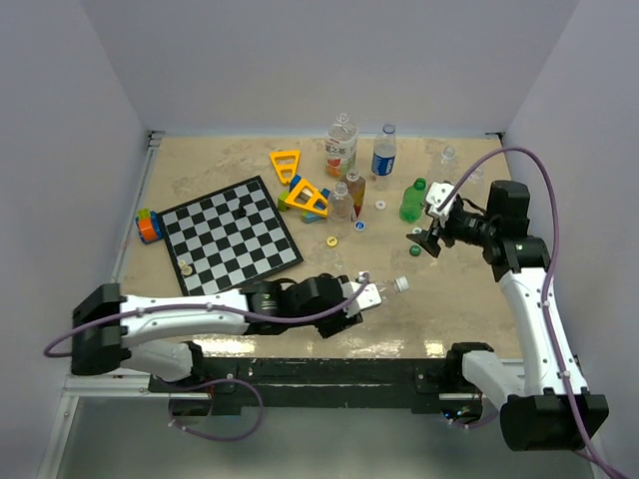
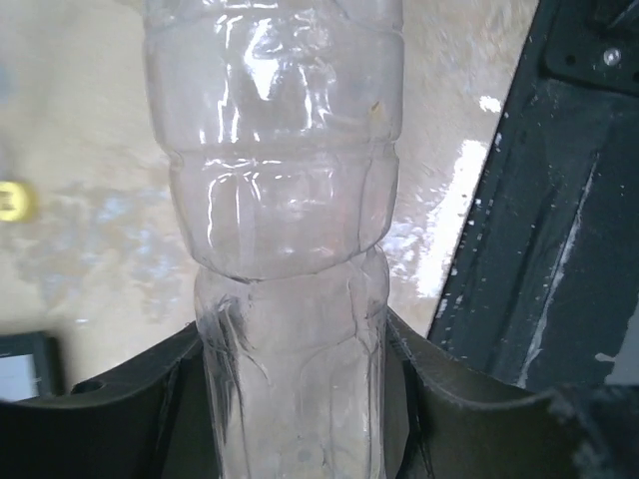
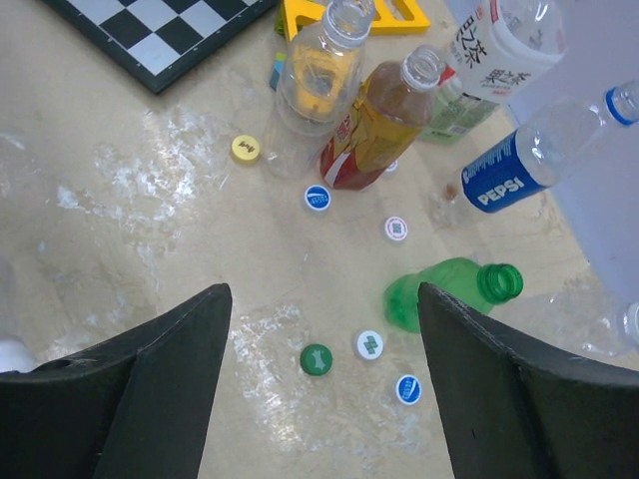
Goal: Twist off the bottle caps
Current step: Pick up the plastic bottle at the center of the board, then unscrew the bottle cap from the plastic bottle.
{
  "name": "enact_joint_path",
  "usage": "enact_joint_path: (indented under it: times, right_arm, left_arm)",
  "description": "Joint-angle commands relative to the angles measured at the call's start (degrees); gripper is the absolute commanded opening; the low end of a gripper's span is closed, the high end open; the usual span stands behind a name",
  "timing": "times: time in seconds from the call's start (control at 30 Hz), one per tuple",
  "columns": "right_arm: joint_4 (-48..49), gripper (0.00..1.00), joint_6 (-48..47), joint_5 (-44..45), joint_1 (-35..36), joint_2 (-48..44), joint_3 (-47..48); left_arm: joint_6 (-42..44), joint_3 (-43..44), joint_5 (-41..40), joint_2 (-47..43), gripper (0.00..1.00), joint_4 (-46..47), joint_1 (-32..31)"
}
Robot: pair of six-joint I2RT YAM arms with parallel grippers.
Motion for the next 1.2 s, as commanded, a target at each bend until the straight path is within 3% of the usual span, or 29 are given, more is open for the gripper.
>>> enact_joint_path:
  times: [0.0, 0.23, 0.53, 1.17]
  right_arm:
    - [-12.2, 0.79, -9.7, -5.3, 0.1, 5.8, 7.2]
    - [-21.2, 0.8, -13.6, -11.2, 1.8, 12.6, 12.0]
    - [-12.7, 0.78, 1.1, -8.9, 16.0, 14.1, 12.3]
    - [-15.3, 0.76, 2.3, -16.2, 17.6, 17.0, 12.3]
  left_arm:
    - [9.5, -7.0, -4.9, -13.6, 0.06, 5.6, 2.1]
    - [11.9, -16.5, -8.2, -29.5, 0.06, 11.5, 3.7]
    - [12.0, -15.8, -10.5, -26.0, 0.05, 9.3, 3.8]
    - [11.2, -15.3, -11.0, -24.7, 0.05, 8.7, 4.6]
